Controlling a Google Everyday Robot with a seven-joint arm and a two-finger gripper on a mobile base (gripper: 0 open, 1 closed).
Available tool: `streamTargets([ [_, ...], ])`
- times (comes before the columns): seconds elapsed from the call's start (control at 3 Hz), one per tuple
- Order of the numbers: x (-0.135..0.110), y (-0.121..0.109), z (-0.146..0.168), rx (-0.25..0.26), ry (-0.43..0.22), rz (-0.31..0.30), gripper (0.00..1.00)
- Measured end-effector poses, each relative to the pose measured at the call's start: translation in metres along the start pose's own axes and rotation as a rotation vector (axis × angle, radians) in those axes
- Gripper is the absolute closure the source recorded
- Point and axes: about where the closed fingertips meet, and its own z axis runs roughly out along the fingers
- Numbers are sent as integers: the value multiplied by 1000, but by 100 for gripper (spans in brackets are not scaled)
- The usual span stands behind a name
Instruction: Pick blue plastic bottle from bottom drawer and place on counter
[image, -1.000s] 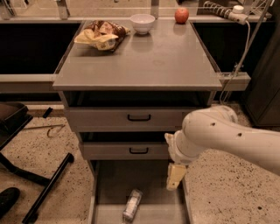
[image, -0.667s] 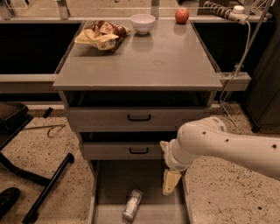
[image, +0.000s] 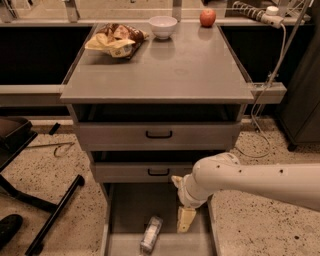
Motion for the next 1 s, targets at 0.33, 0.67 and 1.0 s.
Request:
streamTargets([
  [0.33,0,0,0,0,0,0,0],
  [0.67,8,1,14,8,-11,-6,0],
  [1.0,20,-6,53,1,-38,-57,0],
])
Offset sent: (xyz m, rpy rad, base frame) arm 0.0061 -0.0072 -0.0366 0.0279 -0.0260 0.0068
